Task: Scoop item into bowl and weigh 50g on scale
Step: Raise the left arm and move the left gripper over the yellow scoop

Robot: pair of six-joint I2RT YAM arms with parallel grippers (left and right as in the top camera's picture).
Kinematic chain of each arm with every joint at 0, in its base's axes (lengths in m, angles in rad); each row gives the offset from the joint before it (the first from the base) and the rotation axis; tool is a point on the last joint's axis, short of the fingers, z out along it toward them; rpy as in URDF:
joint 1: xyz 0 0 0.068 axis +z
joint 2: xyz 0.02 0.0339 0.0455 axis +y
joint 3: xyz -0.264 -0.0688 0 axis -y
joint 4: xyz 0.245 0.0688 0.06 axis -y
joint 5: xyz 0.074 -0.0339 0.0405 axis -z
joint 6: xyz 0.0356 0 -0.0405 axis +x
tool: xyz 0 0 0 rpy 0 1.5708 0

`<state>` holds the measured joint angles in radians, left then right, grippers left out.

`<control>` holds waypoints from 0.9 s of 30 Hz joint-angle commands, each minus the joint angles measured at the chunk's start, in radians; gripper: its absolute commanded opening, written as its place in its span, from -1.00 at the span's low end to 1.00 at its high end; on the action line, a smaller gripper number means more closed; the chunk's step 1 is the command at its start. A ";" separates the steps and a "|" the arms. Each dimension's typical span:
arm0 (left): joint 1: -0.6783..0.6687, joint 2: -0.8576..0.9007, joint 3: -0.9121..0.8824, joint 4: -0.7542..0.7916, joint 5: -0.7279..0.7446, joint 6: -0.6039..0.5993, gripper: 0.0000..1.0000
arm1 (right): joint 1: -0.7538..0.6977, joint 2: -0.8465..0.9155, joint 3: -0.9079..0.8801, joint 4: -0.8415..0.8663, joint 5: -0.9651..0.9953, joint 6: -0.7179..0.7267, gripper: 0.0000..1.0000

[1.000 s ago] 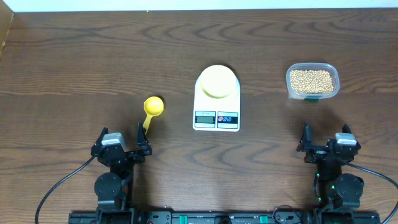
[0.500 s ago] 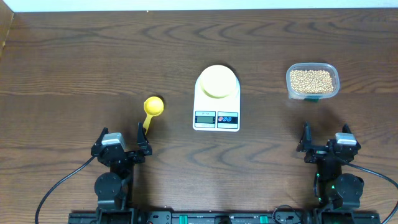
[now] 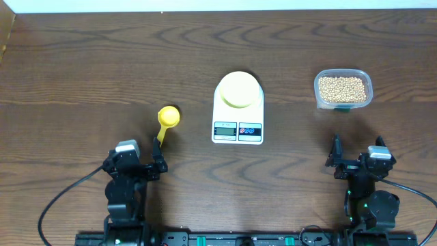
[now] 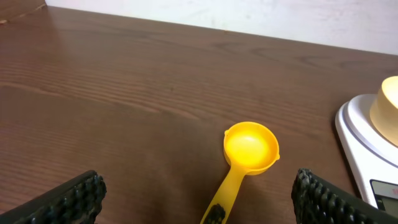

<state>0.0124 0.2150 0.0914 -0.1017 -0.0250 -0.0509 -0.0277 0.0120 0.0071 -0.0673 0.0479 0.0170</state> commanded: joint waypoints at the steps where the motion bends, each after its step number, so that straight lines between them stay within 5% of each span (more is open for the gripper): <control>1: 0.006 0.083 0.100 -0.003 -0.013 0.005 0.95 | -0.003 -0.005 -0.002 -0.004 -0.006 -0.011 0.99; 27: 0.006 0.530 0.539 -0.289 -0.013 0.006 0.95 | -0.003 -0.005 -0.002 -0.004 -0.006 -0.011 0.98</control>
<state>0.0124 0.7063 0.5663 -0.3580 -0.0296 -0.0509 -0.0277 0.0120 0.0071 -0.0677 0.0471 0.0170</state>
